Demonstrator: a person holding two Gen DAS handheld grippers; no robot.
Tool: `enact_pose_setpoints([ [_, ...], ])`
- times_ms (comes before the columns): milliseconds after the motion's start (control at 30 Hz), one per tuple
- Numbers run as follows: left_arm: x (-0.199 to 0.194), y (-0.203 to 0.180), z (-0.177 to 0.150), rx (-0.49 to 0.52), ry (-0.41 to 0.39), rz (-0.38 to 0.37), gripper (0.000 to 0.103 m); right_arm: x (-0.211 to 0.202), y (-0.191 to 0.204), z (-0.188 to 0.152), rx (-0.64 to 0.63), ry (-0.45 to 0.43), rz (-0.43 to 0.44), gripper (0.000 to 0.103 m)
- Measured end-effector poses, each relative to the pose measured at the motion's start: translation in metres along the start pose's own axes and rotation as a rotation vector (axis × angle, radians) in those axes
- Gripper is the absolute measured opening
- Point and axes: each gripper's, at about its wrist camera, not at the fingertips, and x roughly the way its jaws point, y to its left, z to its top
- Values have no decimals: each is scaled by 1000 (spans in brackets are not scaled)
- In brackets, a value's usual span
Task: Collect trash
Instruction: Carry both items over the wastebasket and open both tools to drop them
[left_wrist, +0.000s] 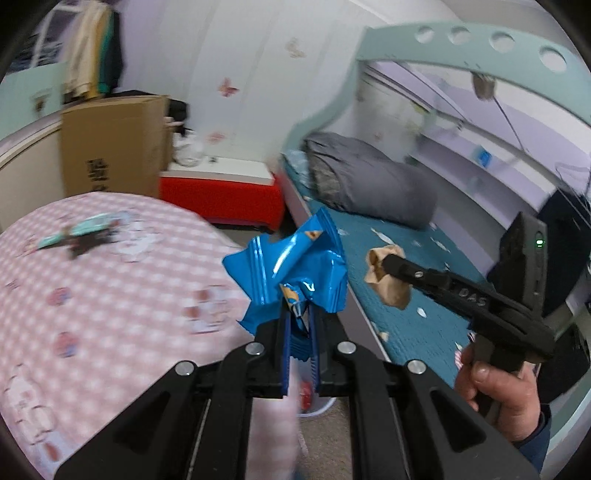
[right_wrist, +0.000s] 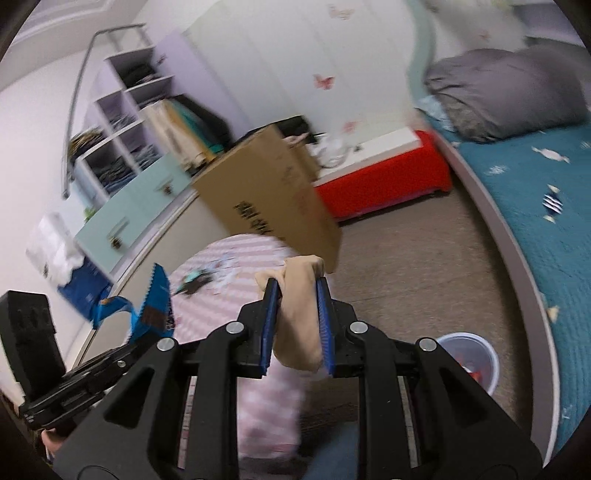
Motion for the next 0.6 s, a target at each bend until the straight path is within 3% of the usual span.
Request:
enact_pose_setpoints([
  [233,101,-62,-14,62,139,-40,8,3,-101,-9,129,36,-107,21],
  [433,192,-77,-38,65,290,-10,8,38,-174,-28,246,123,-163,21],
  [600,243,-75,-55,50,375,7,8,66,-207,-45,302,181,-190,21],
])
